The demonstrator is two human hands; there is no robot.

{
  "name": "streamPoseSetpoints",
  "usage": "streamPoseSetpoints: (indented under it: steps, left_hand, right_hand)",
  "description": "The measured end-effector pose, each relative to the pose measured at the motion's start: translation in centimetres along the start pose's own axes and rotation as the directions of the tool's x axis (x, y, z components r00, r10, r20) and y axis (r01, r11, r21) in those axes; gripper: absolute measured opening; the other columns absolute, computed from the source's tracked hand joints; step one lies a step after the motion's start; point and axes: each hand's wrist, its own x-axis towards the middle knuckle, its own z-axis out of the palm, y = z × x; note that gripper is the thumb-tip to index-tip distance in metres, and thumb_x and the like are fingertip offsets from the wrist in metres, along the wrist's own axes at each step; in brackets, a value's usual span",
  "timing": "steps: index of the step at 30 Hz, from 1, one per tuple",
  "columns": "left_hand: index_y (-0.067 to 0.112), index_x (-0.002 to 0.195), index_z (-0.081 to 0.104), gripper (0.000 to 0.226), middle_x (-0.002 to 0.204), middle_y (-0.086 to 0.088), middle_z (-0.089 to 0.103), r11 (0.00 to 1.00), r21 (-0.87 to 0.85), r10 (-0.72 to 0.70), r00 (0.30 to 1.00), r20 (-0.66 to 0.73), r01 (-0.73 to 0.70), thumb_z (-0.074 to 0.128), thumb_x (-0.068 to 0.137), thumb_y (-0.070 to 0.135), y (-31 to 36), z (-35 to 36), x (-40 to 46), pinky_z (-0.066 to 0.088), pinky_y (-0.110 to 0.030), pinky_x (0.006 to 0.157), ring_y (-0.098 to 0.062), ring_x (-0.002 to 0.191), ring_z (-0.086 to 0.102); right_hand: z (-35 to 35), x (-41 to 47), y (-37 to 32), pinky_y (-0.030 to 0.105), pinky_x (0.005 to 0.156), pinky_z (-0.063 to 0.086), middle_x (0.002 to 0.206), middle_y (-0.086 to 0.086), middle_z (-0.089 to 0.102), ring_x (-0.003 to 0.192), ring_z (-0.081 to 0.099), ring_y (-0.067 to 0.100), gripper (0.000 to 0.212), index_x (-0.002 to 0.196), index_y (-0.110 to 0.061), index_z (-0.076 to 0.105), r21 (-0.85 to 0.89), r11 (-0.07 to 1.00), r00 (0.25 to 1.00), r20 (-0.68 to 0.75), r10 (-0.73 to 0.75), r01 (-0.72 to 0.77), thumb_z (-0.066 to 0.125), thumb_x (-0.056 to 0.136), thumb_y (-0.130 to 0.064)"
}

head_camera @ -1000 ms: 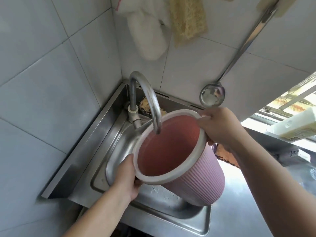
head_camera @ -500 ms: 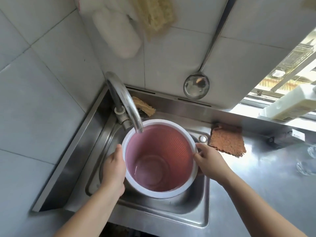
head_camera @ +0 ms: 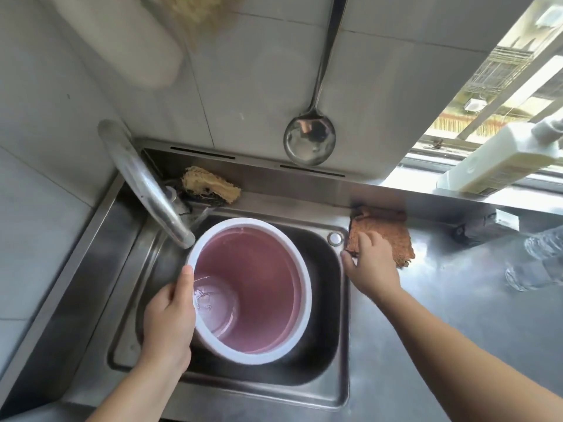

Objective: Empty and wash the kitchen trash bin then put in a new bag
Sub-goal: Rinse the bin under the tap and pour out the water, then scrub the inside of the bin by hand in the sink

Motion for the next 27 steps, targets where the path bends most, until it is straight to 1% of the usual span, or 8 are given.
streamPoseSetpoints:
  steps: [4,9,12,16,20,23,25,27]
  left_hand:
    - [0.038,0.080,0.075,0.051,0.089,0.004,0.077,1.000,-0.001,-0.022,1.000,0.018,0.022,0.056,0.068,0.084,-0.1,0.3,0.1,0.057,-0.044,0.086,-0.022,0.094,0.071]
    - [0.043,0.080,0.075,0.046,0.087,0.013,0.077,0.999,0.018,-0.042,0.999,0.004,0.042,0.056,0.068,0.083,0.2,0.8,-0.2,0.051,-0.032,0.075,-0.014,0.093,0.071]
    - [0.043,0.080,0.075,0.043,0.086,0.014,0.077,0.998,0.047,-0.042,0.999,-0.011,0.042,0.056,0.069,0.080,0.2,1.1,-0.3,0.055,-0.036,0.080,-0.015,0.092,0.071]
    - [0.037,0.078,0.075,0.047,0.085,0.005,0.078,0.997,0.076,-0.033,0.999,-0.033,0.035,0.056,0.072,0.079,0.0,0.8,0.0,0.058,-0.042,0.086,-0.019,0.091,0.072]
    - [0.016,0.079,0.070,0.063,0.088,-0.013,0.074,0.993,0.110,-0.029,0.999,-0.040,0.033,0.057,0.072,0.077,0.0,0.7,0.2,0.057,-0.050,0.085,-0.022,0.081,0.069]
    - [0.009,0.079,0.067,0.068,0.090,-0.020,0.071,0.990,0.138,-0.035,0.999,-0.034,0.039,0.058,0.073,0.076,0.3,0.8,0.1,0.057,-0.053,0.084,-0.021,0.076,0.064]
    - [0.004,0.079,0.064,0.072,0.083,-0.022,0.068,0.986,0.164,-0.026,0.999,-0.036,0.031,0.058,0.073,0.076,0.6,0.9,-0.1,0.057,-0.053,0.078,-0.021,0.071,0.061]
    - [0.002,0.074,0.059,0.074,0.066,-0.014,0.059,0.984,0.180,-0.007,0.999,-0.039,0.014,0.057,0.072,0.076,0.9,1.0,-0.3,0.051,-0.046,0.066,-0.020,0.065,0.055]
  right_hand:
    - [0.9,3.6,3.5,0.051,0.115,0.029,0.151,0.022,0.037,0.138,0.031,0.043,0.086,0.144,-0.003,0.037,-0.261,0.961,0.991,0.075,0.109,-0.086,0.050,0.086,-0.066]
    - [2.8,6.0,5.1,0.058,0.119,0.008,0.167,0.013,0.000,0.152,0.002,0.040,0.112,0.158,-0.023,0.003,-0.222,0.954,0.942,0.221,0.252,-0.203,0.024,0.073,-0.093]
    - [4.2,5.9,5.5,0.059,0.119,0.004,0.167,0.013,0.000,0.152,-0.002,0.039,0.097,0.159,-0.025,0.005,-0.211,0.953,0.935,0.237,0.264,-0.216,0.021,0.083,-0.084]
    - [5.5,4.9,5.7,0.061,0.119,0.010,0.165,0.016,0.016,0.149,0.011,0.042,0.064,0.156,-0.019,0.026,-0.091,0.974,0.974,0.066,0.216,-0.210,0.034,0.100,-0.048]
    - [5.8,3.7,5.5,0.058,0.116,0.022,0.155,0.020,0.038,0.142,0.028,0.045,0.051,0.144,-0.004,0.045,-0.010,0.990,0.989,-0.052,0.141,-0.142,0.049,0.097,-0.023]
    - [4.9,2.5,5.0,0.050,0.114,0.030,0.145,0.018,0.053,0.137,0.040,0.042,0.039,0.134,-0.005,0.058,0.189,0.977,0.993,-0.043,0.113,-0.103,0.049,0.098,-0.015]
    - [3.4,1.2,3.8,0.037,0.094,0.043,0.126,0.007,0.067,0.117,0.057,0.033,0.031,0.125,-0.022,0.064,0.378,0.917,0.990,-0.006,0.140,-0.127,0.045,0.100,-0.021]
    - [1.5,-0.5,1.4,0.030,0.070,0.044,0.095,-0.006,0.071,0.090,0.062,0.025,0.027,0.109,-0.034,0.066,0.529,0.826,0.978,0.033,0.205,-0.192,0.041,0.100,-0.030]
